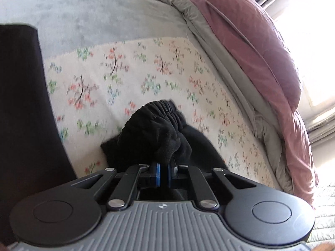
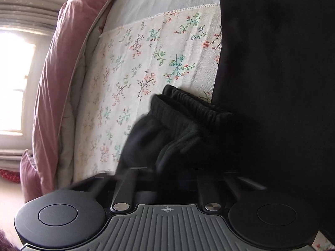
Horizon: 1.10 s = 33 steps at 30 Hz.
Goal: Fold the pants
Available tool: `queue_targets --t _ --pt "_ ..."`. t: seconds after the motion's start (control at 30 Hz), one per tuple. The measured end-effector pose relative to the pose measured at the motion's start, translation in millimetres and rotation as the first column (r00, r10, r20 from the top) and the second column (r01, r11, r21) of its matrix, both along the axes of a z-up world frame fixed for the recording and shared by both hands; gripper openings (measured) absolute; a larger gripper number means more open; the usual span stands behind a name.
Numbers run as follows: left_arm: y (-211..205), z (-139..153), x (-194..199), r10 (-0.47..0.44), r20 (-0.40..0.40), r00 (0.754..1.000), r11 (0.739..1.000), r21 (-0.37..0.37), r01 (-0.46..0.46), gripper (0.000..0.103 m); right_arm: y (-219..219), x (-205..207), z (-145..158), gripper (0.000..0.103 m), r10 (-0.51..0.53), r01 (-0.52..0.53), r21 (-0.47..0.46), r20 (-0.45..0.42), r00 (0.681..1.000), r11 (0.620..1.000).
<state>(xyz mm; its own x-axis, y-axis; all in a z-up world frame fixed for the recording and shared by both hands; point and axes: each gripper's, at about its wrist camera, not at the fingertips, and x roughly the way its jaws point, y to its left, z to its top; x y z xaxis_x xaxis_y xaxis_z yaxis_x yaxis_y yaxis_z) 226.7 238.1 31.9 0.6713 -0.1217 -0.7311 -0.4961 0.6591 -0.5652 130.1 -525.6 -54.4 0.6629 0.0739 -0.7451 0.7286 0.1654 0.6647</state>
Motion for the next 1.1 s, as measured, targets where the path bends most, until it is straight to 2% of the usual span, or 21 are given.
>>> queue_targets --t 0.1,0.17,0.23,0.3,0.37,0.43,0.5,0.6,0.63,0.7,0.8,0.87,0.93,0.97,1.03,1.1 --pt "5 22 25 -0.012 0.01 1.0 1.0 0.003 0.012 0.025 -7 29 25 0.006 0.07 -0.07 -0.103 0.0 0.998 0.992" --pt "7 40 36 -0.025 0.031 0.999 1.0 0.02 0.025 0.025 -11 59 62 0.005 0.141 -0.133 -0.211 0.022 0.99 0.969" --pt "12 53 31 -0.028 0.065 0.998 1.0 0.014 0.027 0.025 -10 75 105 0.005 0.193 -0.155 -0.312 0.095 0.977 0.937" --pt "19 56 17 -0.041 0.097 0.994 0.999 0.039 0.037 0.025 -5 69 139 0.005 0.237 -0.15 -0.386 0.188 0.953 0.91" --pt "25 40 3 -0.086 0.096 0.992 0.995 0.061 0.081 0.025 3 48 152 0.004 0.286 -0.162 -0.437 0.236 0.929 0.885" --pt "23 16 -3 -0.178 0.033 0.983 0.977 0.128 0.172 0.025 9 26 136 0.004 0.319 -0.196 -0.454 0.212 0.924 0.869" --pt "20 -16 -7 -0.249 -0.066 0.966 0.956 0.144 0.256 0.026 10 9 95 0.004 0.329 -0.251 -0.448 0.104 0.939 0.858" --pt "18 -34 -16 -0.297 -0.086 0.951 0.934 0.18 0.308 0.026 3 -10 14 0.004 0.318 -0.325 -0.341 -0.078 0.945 0.882" --pt "17 -31 -18 -0.305 -0.08 0.949 0.929 0.194 0.315 0.026 3 -17 -2 0.003 0.314 -0.328 -0.32 -0.094 0.945 0.889" --pt "15 -24 -19 -0.323 -0.068 0.944 0.918 0.218 0.33 0.026 7 -30 -7 0.002 0.318 -0.32 -0.338 -0.062 0.946 0.885" --pt "6 -23 -18 -0.345 -0.093 0.934 0.89 0.285 0.357 0.029 9 -29 12 0.003 0.329 -0.325 -0.384 -0.059 0.943 0.864" --pt "4 -25 -22 -0.345 -0.094 0.934 0.882 0.307 0.357 0.035 9 -25 14 0.003 0.336 -0.334 -0.401 -0.069 0.939 0.853" --pt "3 -26 -27 -0.355 -0.1 0.93 0.874 0.317 0.368 0.05 12 -25 11 0.003 0.352 -0.361 -0.408 -0.099 0.931 0.839" --pt "6 -28 -27 -0.363 -0.106 0.926 0.871 0.314 0.377 0.055 13 -27 8 0.004 0.36 -0.371 -0.406 -0.105 0.927 0.835" --pt "10 -24 -33 -0.378 -0.117 0.919 0.865 0.31 0.395 0.072 16 -32 8 0.006 0.384 -0.398 -0.399 -0.12 0.916 0.826" --pt "14 -13 -41 -0.385 -0.108 0.917 0.856 0.33 0.398 0.079 14 -37 11 0.009 0.396 -0.409 -0.381 -0.115 0.911 0.829"
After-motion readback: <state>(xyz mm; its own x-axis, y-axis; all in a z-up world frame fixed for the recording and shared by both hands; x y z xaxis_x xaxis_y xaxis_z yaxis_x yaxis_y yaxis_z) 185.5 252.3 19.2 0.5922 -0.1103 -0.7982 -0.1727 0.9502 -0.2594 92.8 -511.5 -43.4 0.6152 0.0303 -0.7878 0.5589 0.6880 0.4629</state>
